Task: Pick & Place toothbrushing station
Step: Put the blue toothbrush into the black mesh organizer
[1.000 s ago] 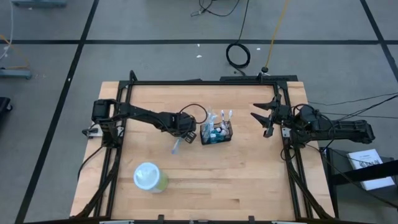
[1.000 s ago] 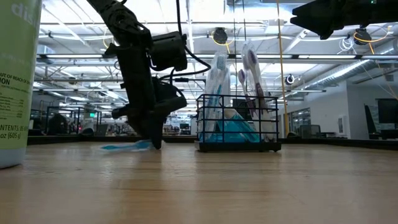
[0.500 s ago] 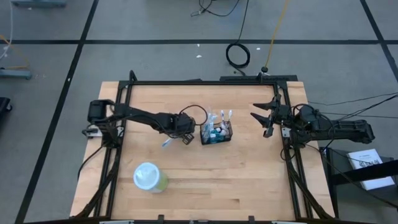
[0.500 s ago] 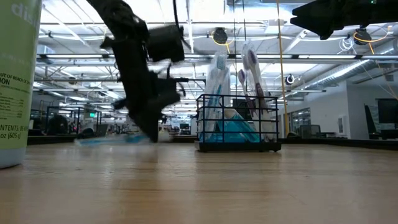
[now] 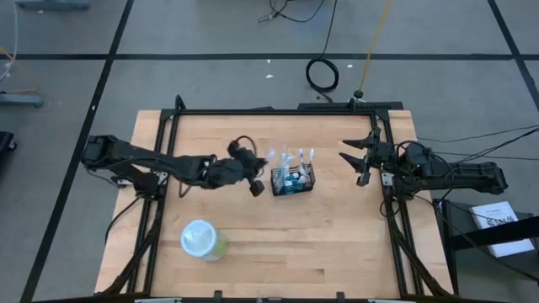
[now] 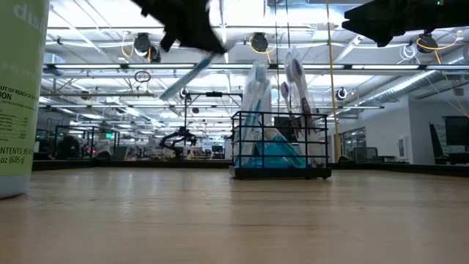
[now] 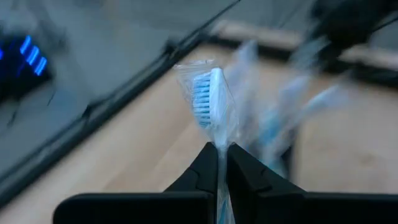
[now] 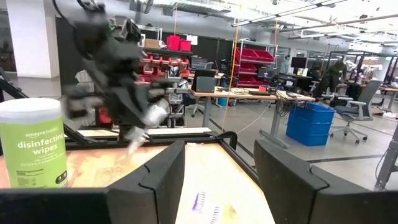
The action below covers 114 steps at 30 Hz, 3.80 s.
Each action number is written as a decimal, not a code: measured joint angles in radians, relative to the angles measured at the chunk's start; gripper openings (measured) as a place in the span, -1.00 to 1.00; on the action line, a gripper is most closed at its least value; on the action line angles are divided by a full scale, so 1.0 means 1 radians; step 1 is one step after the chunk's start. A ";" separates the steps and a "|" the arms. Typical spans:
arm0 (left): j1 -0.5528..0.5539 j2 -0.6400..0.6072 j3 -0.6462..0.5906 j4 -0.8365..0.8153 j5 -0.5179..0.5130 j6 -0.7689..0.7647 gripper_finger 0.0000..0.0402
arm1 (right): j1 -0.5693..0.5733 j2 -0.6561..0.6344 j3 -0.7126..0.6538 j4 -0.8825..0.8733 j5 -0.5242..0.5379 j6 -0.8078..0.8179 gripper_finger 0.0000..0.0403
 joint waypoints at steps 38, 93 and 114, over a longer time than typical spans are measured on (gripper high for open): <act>0.115 0.154 -0.002 0.837 0.988 0.172 -0.94 | 0.000 0.000 0.000 -0.007 -0.002 0.003 -0.09; 0.144 0.323 -0.357 1.605 0.597 0.295 -0.94 | 0.000 0.000 0.000 -0.030 0.001 0.038 -0.09; 0.150 0.571 -0.322 1.664 0.573 0.232 -0.94 | 0.000 0.006 0.000 -0.030 0.000 0.038 -0.09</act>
